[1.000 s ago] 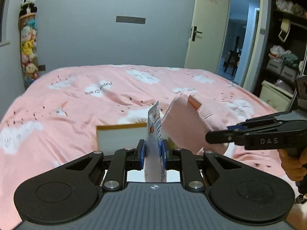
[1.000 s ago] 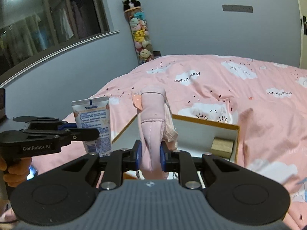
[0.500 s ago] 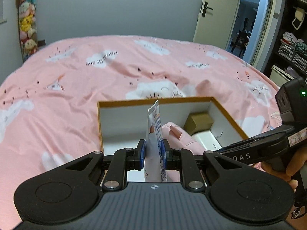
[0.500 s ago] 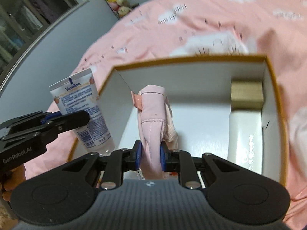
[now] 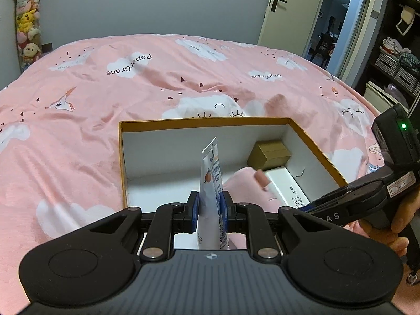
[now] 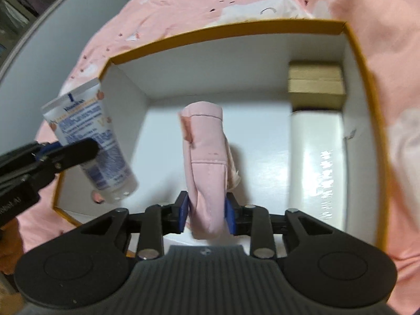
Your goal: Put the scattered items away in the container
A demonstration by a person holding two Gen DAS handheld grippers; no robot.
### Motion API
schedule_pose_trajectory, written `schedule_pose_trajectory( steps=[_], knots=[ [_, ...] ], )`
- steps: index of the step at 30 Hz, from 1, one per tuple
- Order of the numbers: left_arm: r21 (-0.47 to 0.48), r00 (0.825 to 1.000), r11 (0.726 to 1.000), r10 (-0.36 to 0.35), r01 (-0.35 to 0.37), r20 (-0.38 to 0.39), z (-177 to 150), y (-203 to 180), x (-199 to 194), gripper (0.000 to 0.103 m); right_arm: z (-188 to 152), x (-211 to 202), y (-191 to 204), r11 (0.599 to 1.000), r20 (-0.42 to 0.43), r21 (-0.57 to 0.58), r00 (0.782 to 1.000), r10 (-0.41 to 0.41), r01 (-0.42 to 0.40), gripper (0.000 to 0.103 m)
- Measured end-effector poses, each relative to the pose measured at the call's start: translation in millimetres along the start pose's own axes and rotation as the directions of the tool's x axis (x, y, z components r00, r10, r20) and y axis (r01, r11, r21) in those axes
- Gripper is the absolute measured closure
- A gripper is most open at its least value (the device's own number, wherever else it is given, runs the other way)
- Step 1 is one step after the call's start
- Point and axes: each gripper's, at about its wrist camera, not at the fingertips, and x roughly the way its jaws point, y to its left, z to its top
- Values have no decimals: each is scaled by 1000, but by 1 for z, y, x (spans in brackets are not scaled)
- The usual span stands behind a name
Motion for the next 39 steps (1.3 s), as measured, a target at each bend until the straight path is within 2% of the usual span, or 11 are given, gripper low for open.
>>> schedule_pose_trajectory(
  steps=[5,7,12,17,20,23,26,28,30,34,39],
  knots=[
    [10,1000,1000,-10,10,-3,3,1,4,83,2,-5,8,973,16,-176,989,-148,148,56],
    [19,1000,1000,-14,14,-2,4,0,6,83,5,-8,10,955,32,-234,984,-178,180,56],
    [36,1000,999,-9,10,-8,9,-2,13,83,23,0,13,928,58,-334,986,-153,164,56],
    [36,1000,999,-3,4,-24,11,0,20,83,29,20,31,900,25,-418,992,-124,123,57],
    [44,1000,999,-13,14,-25,12,0,23,83,30,35,33,899,-7,-414,987,-158,141,61],
    [70,999,997,-24,26,-25,16,-4,27,83,33,42,22,932,-59,-346,988,-140,111,61],
    [111,999,993,-26,29,-23,22,-10,33,83,33,44,14,943,-80,-321,990,-120,88,62],
    [142,999,989,-32,34,-17,28,-15,38,83,33,37,14,937,-62,-341,992,-106,79,66],
    [180,999,983,-41,42,-9,34,-21,42,83,34,27,15,923,-25,-376,994,-102,85,66],
    [244,999,969,-38,37,0,49,-31,57,83,39,14,15,891,13,-434,990,-142,134,66],
    [305,998,951,-55,51,4,62,-43,79,83,48,13,7,876,34,-451,984,-175,171,66]
  ],
)
